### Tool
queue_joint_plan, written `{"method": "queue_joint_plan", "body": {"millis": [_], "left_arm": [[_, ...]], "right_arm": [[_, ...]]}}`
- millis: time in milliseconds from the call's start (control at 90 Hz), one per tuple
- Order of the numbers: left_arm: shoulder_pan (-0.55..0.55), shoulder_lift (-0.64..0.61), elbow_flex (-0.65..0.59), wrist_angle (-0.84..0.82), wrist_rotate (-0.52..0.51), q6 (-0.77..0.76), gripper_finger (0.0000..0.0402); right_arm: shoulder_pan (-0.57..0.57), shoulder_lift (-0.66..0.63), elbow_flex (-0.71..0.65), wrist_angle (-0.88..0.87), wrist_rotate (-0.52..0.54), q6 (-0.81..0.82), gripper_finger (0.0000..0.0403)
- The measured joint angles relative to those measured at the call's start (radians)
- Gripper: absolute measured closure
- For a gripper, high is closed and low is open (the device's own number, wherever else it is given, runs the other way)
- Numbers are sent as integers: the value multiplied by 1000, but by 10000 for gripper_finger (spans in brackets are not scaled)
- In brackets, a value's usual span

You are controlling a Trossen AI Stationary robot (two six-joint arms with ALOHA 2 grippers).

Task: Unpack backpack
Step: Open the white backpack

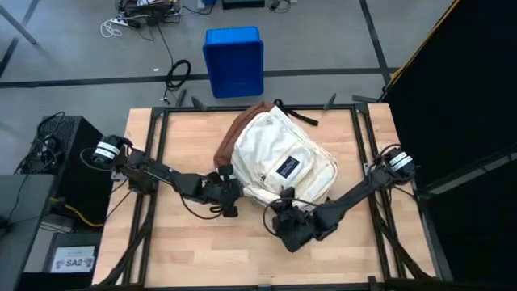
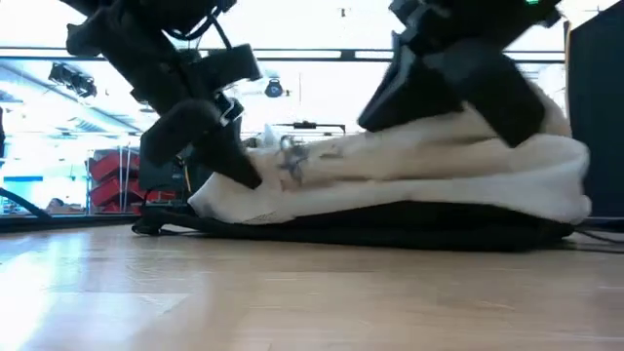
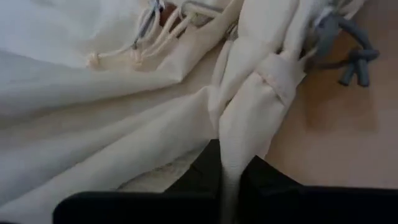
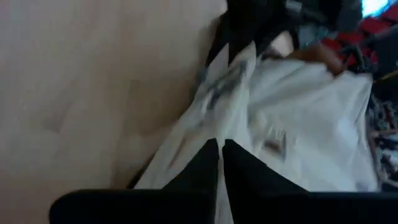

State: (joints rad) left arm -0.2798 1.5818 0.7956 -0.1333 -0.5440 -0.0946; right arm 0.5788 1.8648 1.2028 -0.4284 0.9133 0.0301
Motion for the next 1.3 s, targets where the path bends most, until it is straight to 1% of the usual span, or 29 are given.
{"method": "queue_joint_plan", "body": {"millis": [156, 267, 322, 500, 567, 656, 822, 933, 1044, 1211, 1300], "left_arm": [[0, 0, 0, -52, -29, -38, 402], [-2, 1, -3, -20, -34, -39, 402], [-2, 2, -3, 13, -34, -38, 402], [-1, 3, -3, 111, -30, -29, 401], [-1, 3, -3, 144, -22, -8, 401], [-2, 3, -3, 179, -19, 10, 401], [-3, 3, -3, 186, 4, 12, 402], [-3, 3, -3, 185, 6, 12, 402], [-3, 3, -3, 185, 12, 12, 402], [-3, 3, -3, 188, 27, 12, 401], [-3, 3, -3, 190, 31, 12, 402]], "right_arm": [[26, 0, 1, -110, 11, 166, 402], [29, 0, 1, -70, -10, 251, 402], [29, 0, 1, -4, -58, 265, 402], [10, 0, 1, 239, -305, 261, 395], [0, 0, 1, 264, -345, 260, 385], [-16, 0, 1, 215, -337, 281, 366], [-48, 0, 0, 44, -284, 371, 317], [-44, 0, 0, 24, -199, 395, 294], [-40, 0, 0, 4, -179, 426, 290], [-33, 0, 0, -105, -175, 529, 301], [-24, 0, 0, -126, -169, 561, 305]]}}
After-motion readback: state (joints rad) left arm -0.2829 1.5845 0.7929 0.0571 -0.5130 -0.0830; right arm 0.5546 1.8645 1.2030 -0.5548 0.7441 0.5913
